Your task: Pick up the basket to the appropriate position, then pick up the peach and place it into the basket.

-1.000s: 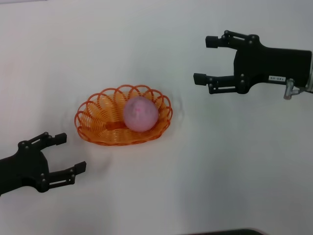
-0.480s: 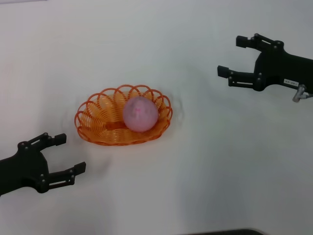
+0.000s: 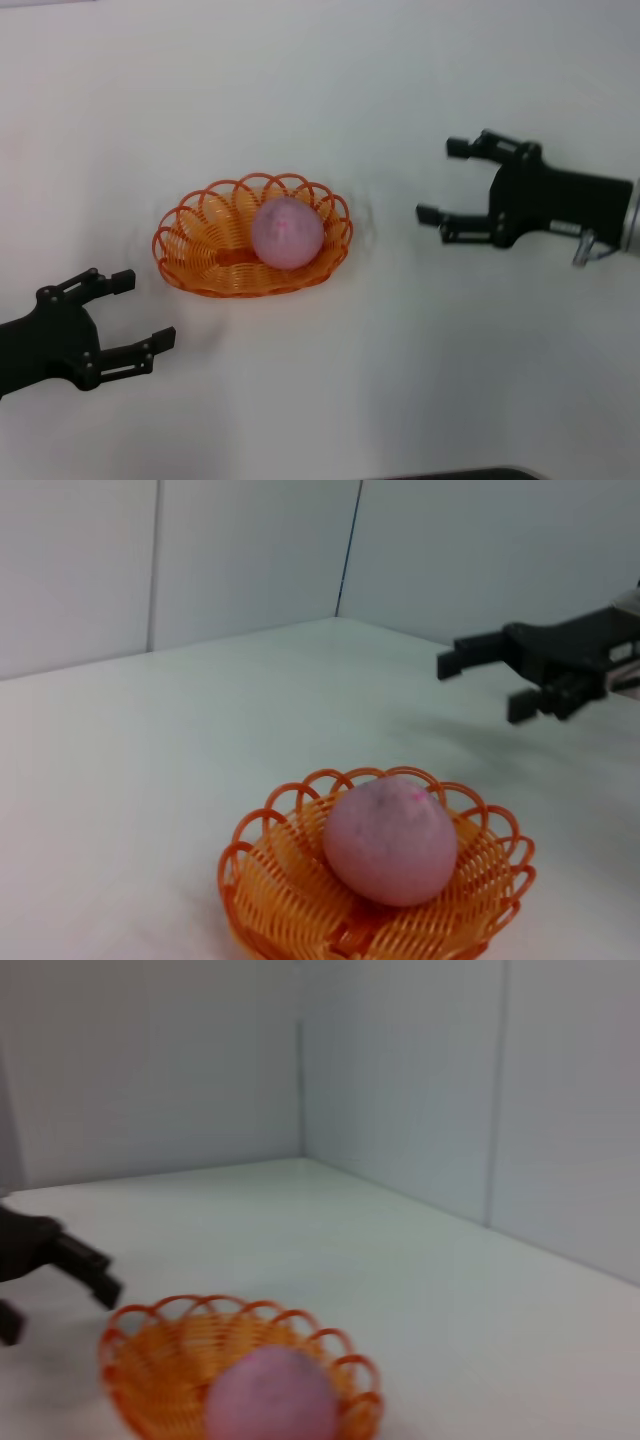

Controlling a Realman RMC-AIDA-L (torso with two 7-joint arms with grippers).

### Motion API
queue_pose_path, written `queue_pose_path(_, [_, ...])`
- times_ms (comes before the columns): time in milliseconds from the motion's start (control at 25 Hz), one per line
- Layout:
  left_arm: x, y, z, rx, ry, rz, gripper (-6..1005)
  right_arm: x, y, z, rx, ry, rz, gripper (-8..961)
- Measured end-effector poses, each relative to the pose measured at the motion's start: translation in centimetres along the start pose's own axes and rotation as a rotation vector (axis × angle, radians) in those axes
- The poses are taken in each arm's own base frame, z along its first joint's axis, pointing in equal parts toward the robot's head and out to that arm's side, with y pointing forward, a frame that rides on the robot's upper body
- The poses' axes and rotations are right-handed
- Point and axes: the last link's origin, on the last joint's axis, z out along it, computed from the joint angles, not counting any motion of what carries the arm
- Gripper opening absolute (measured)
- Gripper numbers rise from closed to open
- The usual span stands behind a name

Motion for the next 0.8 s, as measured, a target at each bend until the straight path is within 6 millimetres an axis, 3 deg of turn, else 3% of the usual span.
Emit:
queue_pose_path(440, [-0.1, -0.1, -0.1, 0.012, 0.004, -0.003, 903, 2.0, 4.1, 1.2, -0.15, 0.001, -0.01, 940])
queue_pose_path(800, [-0.1, 0.0, -0.2, 0.012, 0.004, -0.005, 902, 2.5, 4.7, 1.5, -0.158, 0.007, -0.015, 940])
